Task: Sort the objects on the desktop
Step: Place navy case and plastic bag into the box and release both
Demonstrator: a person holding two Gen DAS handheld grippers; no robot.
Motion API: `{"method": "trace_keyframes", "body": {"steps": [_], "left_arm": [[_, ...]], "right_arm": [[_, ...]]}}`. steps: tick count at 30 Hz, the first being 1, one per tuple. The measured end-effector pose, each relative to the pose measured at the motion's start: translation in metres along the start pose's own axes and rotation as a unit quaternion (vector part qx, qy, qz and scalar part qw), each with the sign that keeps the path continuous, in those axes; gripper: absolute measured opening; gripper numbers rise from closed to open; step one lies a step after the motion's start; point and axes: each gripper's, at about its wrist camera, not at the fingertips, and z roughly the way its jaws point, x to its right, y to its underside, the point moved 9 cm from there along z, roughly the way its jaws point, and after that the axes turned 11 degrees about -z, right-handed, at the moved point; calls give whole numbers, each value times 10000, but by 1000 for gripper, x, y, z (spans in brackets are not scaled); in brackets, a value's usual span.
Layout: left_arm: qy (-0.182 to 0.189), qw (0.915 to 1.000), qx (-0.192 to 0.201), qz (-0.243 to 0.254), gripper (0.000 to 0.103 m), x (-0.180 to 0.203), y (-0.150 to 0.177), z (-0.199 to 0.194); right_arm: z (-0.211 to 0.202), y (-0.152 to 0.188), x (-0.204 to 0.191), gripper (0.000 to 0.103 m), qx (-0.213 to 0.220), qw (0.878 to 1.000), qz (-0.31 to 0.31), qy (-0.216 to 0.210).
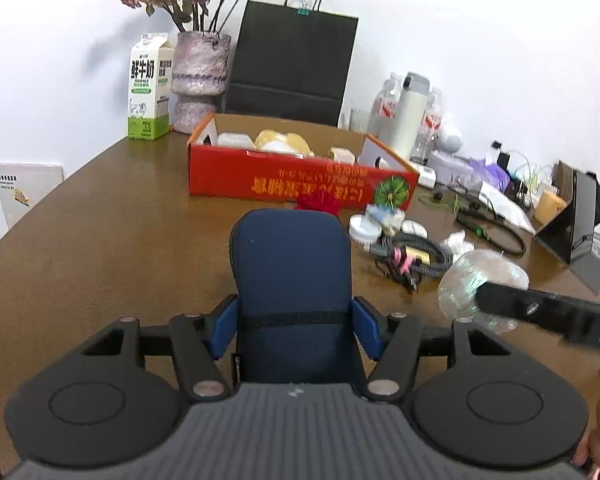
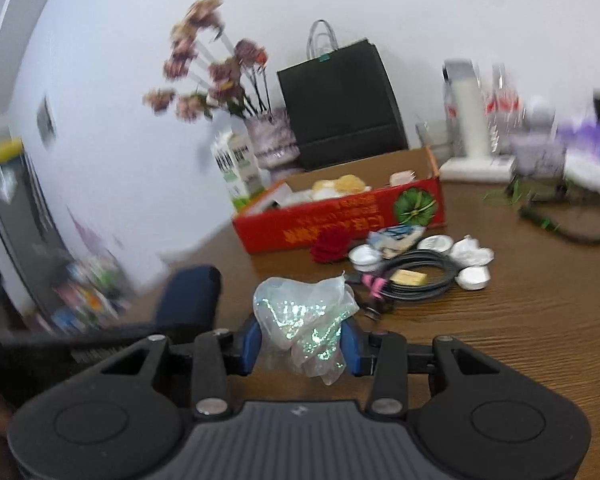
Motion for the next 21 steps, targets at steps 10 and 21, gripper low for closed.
{"method": "trace_keyframes", "body": {"steps": [10,21], "left_arm": [[126,9995,295,-37,61,4,-58,26],[372,9988,295,89,61,51,-200,148]], "right_arm": [[33,-56,33,40,141,9990,127,409],[145,-174,85,40,-47,9903,-742,1174]]}}
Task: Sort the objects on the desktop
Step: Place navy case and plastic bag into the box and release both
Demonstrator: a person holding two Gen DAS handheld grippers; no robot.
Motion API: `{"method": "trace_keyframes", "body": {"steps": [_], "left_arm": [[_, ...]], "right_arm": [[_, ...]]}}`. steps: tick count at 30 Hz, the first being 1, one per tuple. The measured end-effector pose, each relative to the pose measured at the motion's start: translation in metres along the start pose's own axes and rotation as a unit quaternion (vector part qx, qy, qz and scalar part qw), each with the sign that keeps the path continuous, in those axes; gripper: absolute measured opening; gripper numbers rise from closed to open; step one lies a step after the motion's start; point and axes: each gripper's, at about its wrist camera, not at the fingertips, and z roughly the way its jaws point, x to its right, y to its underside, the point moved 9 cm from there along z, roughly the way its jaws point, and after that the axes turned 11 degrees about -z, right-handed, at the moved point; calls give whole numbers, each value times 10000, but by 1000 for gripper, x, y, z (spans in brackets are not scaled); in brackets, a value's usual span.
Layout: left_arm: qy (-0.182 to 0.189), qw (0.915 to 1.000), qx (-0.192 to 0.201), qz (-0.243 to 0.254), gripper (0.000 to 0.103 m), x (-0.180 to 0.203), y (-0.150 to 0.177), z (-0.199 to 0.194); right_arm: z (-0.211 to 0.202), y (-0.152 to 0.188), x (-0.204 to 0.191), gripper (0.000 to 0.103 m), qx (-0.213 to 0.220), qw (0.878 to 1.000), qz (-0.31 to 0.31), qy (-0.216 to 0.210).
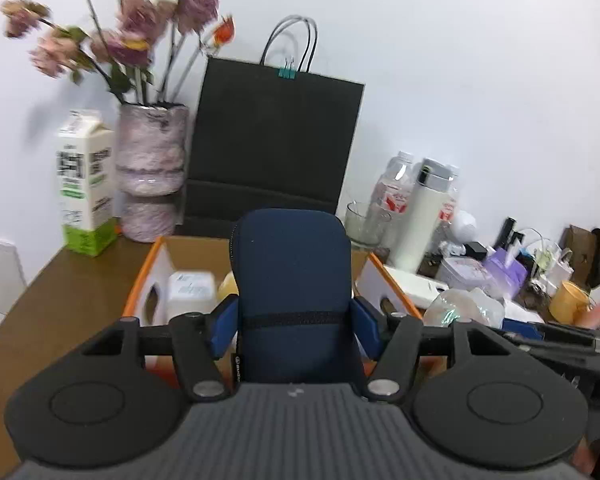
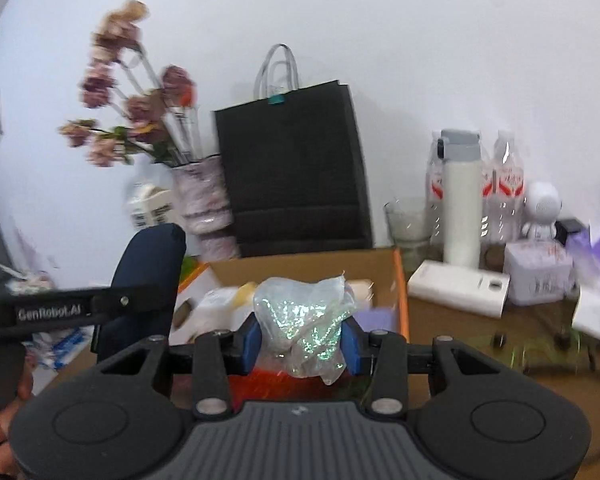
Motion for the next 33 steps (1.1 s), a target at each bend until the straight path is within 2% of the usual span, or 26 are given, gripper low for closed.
{"method": "trace_keyframes", "body": {"steps": [3,7,9,12,14,16,17,18,20,23,26,30,33], "left_arm": [[-34,9995,-314,-57,61,-9,-17,45],[-203,9962,-803,-268,61,-23,-26,102],[-222,9926,-1099,-458,61,-23,-19,132],[-256,9802,-1670,-1029,62,-22,7,175],[-218,9791,-1762,-991,65,-15,20,190],[-147,9811,-1670,-963,87,-9,22,191],[-39,9816,-1646,-971,89,-7,22,187],[40,9820,-1614,-976,91,-6,20,183],[1,9846,-1483,-925,91,-6,13,175],[-338,9864,-1257,-1003,96,-17,3,156],[-423,9882,-1135,-936,98,-23,-1,131],[-795,9885,-1000,-813,100,-35,2,93],[-839,9910,-859,-590,102,-35,11,61]], "right_arm": [[38,-19,15,40,-173,9998,32,64],[89,-21,32,40,-728,9972,81,126],[117,-14,32,40,-1049,9944,29,91],[159,3,33,41,-1550,9869,-286,333],[179,18,36,43,-1861,9800,-490,507],[186,27,41,47,-1989,9765,-564,612],[184,28,41,49,-1918,9786,-525,521],[181,27,42,51,-1835,9811,-428,432],[172,22,46,69,-1672,9850,-210,375],[159,8,47,75,-1514,9874,-132,434],[143,-4,42,80,-1401,9884,-224,535],[112,-12,26,83,-1214,9916,-200,389],[84,-13,10,85,-1094,9932,-296,274]]}}
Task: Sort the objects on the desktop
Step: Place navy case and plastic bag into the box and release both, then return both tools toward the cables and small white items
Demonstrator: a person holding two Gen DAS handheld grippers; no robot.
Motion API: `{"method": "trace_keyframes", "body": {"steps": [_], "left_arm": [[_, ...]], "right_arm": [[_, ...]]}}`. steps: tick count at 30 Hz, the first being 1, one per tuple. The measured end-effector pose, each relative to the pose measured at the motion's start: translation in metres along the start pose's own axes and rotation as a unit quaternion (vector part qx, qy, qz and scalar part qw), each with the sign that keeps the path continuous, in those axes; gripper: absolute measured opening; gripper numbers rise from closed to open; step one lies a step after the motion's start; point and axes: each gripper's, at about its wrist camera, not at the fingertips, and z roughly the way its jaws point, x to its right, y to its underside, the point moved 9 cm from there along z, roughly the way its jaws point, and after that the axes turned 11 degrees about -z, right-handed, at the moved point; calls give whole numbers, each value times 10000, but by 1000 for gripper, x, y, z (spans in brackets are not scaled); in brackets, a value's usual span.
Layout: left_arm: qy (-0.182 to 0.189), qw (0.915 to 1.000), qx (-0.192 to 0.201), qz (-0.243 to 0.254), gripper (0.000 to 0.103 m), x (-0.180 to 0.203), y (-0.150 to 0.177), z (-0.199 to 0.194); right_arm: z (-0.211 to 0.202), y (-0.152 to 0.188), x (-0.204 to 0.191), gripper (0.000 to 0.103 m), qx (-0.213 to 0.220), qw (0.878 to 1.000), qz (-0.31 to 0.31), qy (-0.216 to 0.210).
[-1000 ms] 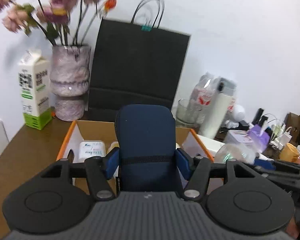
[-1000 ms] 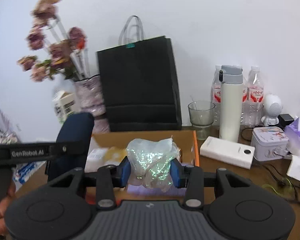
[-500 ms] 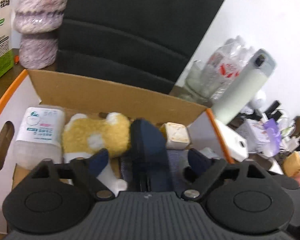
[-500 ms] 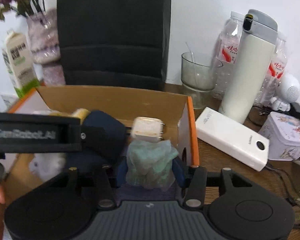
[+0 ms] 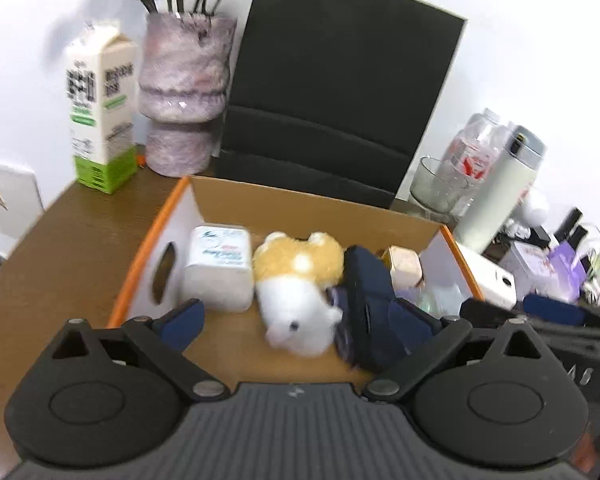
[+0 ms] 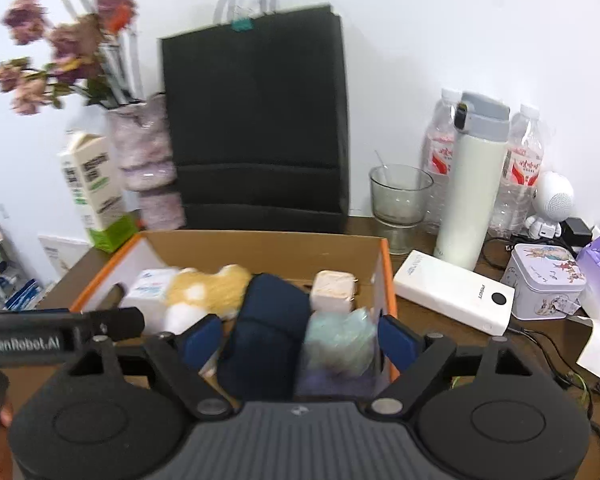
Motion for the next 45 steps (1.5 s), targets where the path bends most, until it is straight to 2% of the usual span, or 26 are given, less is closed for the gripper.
{"method": "trace_keyframes", "body": {"steps": [4,8,11,13,15,19,21,25,29,31,36,41,45], "left_arm": [[78,9989,376,262,103,-11,25,-46],[214,9978,623,112,103,-32,58,-82],[-34,9982,584,-107,103,-51,86,-89],[-73,9982,587,-71,103,-57,104,-94],[-95,9979,647,-24,103,-63,124,-103],[-93,9972,734,96,103,-69,165,-112],[-209,9975,638,213,103,-72,182,-110],[-153,9976,507,446,103,-72,208,-118],[-150,9958,560,705,103,-71,221,-118],[-35,9967,539,611,103,-71,219,-118],[-8,9977,435,518,103,-72,222,-113],[-38,9964,384,761,103,-63,225,-110],[40,9966,353,737,103,-64,226,-110]], "right_arm": [[-39,19,-18,89,201,9997,-113,-116],[-77,55,-35,90,353,9989,-253,-161],[-95,92,-45,94,368,9989,-247,-124],[-107,115,-51,94,380,9988,-308,-42],[-124,134,-56,94,571,9980,-288,-10],[-151,166,-71,95,863,9955,-281,-258],[-154,180,-76,95,837,9958,-196,-322],[-150,209,-79,95,499,9984,-106,-231],[-146,229,-86,96,313,9989,-107,-336],[-144,235,-88,95,233,9991,-146,-334],[-143,241,-86,96,295,9993,-159,-172],[-145,241,-84,96,440,9987,-62,-230],[-149,242,-82,96,554,9981,47,-280]]}}
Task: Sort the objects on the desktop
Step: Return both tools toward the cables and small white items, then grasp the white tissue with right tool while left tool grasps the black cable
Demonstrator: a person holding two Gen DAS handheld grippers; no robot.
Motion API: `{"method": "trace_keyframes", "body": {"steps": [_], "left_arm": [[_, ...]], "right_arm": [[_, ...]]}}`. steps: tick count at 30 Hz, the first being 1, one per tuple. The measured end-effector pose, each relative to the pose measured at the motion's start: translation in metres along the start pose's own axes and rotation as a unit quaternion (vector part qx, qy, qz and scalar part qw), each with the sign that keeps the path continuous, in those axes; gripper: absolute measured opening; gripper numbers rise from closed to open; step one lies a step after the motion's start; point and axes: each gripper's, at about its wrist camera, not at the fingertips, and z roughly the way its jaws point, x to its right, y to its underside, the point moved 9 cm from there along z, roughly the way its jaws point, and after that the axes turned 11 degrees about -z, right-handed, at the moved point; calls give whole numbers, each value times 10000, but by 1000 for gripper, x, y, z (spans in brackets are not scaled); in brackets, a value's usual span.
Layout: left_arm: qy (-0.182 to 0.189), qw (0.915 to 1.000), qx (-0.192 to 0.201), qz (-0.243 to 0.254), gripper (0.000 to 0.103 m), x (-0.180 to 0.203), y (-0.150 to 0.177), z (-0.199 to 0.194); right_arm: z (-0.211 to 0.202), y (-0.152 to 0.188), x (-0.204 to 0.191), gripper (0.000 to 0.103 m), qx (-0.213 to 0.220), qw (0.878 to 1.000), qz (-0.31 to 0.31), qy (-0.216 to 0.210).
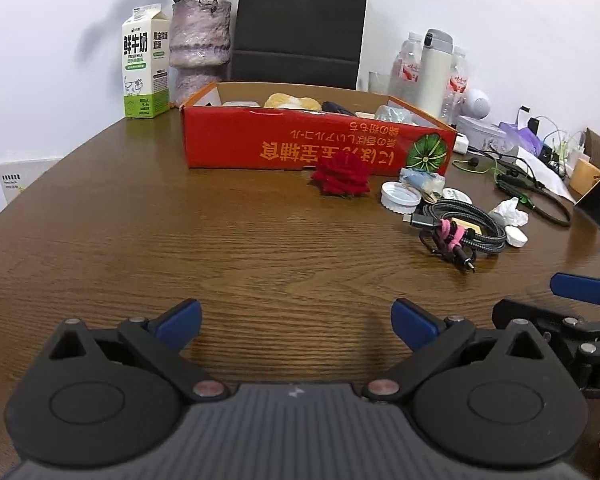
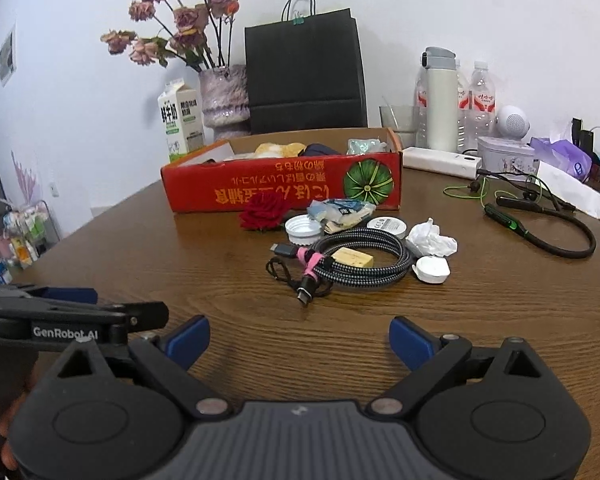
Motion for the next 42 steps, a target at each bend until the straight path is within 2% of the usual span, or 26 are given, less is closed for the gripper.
{"method": "trace_keyframes", "body": {"steps": [4,8,11,13,15,18,19,20,21,23,24,25,26,29,32,33,34,36,39,42], "left_arm": [[-120,9999,-67,28,103,-1,0,3],[-99,9998,-165,0,103,-2,1,5],[149,9997,-195,-94,103,3,-4,7],[475,9987,-187,-72,103,15,-7,9],[717,9968,-350,65,102,32,-8,15],[1094,9918,-657,0,98,59,-12,28],[1252,9898,-684,-13,98,68,-14,31],[1434,9874,-668,8,98,80,-17,35],[1557,9856,-653,34,95,90,-20,39],[1538,9850,-785,-33,87,105,-22,51],[1535,9840,-896,-106,81,109,-23,57],[1543,9834,-936,-193,80,112,-24,62],[1548,9832,-922,-304,79,114,-27,64],[1714,9776,-1051,-626,76,120,-30,74],[1487,9778,-1046,-1044,56,116,-39,86],[1369,9780,-1091,-1136,45,113,-41,88],[1301,9775,-1132,-1216,38,111,-43,91],[1293,9742,-1197,-1413,33,105,-45,96],[1282,9724,-1250,-1496,25,104,-47,94],[1083,9842,-1004,-976,23,120,-50,84]], "right_arm": [[3,2,4,96,-88,9991,309,-289],[1,0,10,96,-25,9989,422,-211],[-3,-9,23,96,198,9994,247,123],[-2,-17,34,95,251,9989,27,401],[2,-26,48,93,300,9979,-150,549],[13,-39,73,90,322,9972,-144,666],[22,-42,81,86,260,9975,-156,644],[31,-44,89,77,185,9977,-155,634],[43,-46,96,72,62,9981,-149,595],[61,-47,105,52,-117,9988,-82,478],[69,-45,109,46,-219,9990,-28,387],[76,-43,113,30,-330,9990,39,305],[81,-40,116,21,-389,9989,119,240],[84,-35,120,21,-270,9988,395,28],[83,-31,116,22,-218,9989,404,8],[83,-32,117,22,-197,9989,434,-21],[83,-32,119,22,-185,9985,505,-49],[82,-31,123,22,-170,9977,643,-85],[79,-32,121,22,-139,9981,592,-19],[77,-33,120,22,-75,9982,588,-13]]}}
